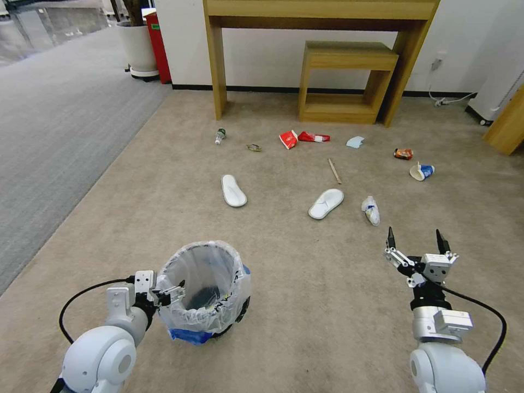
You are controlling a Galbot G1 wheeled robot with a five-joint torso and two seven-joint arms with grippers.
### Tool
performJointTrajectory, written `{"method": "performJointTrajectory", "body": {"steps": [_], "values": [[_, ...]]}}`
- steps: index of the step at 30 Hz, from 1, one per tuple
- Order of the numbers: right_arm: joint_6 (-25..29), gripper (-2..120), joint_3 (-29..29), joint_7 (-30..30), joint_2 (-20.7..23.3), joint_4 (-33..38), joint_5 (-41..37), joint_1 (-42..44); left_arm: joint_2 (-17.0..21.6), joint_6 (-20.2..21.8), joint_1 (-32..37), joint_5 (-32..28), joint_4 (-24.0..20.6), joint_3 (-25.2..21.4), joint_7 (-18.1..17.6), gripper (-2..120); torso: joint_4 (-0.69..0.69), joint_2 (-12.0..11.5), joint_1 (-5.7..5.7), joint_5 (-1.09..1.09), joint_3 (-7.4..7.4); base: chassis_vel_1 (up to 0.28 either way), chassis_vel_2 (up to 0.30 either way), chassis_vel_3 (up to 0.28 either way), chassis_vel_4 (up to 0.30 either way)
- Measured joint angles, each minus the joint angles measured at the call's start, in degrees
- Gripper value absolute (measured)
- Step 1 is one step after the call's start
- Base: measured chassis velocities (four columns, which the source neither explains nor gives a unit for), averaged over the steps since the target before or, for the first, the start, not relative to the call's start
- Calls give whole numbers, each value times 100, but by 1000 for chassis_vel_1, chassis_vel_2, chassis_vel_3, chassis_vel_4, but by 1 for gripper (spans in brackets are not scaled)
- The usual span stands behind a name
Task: Pick up the trash bin and place the garbage on the floor into it.
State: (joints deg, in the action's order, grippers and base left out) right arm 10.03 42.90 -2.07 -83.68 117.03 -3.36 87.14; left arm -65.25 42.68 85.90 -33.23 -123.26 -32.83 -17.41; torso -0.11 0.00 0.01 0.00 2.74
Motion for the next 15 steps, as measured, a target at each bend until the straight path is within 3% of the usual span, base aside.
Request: {"method": "performJointTrajectory", "body": {"steps": [15], "values": [[44,100,-19,17,-39,-26,61,11,14,-41,-157,-3,409,72,20,100,0,0,0,0,0,0,0,0,0]]}}
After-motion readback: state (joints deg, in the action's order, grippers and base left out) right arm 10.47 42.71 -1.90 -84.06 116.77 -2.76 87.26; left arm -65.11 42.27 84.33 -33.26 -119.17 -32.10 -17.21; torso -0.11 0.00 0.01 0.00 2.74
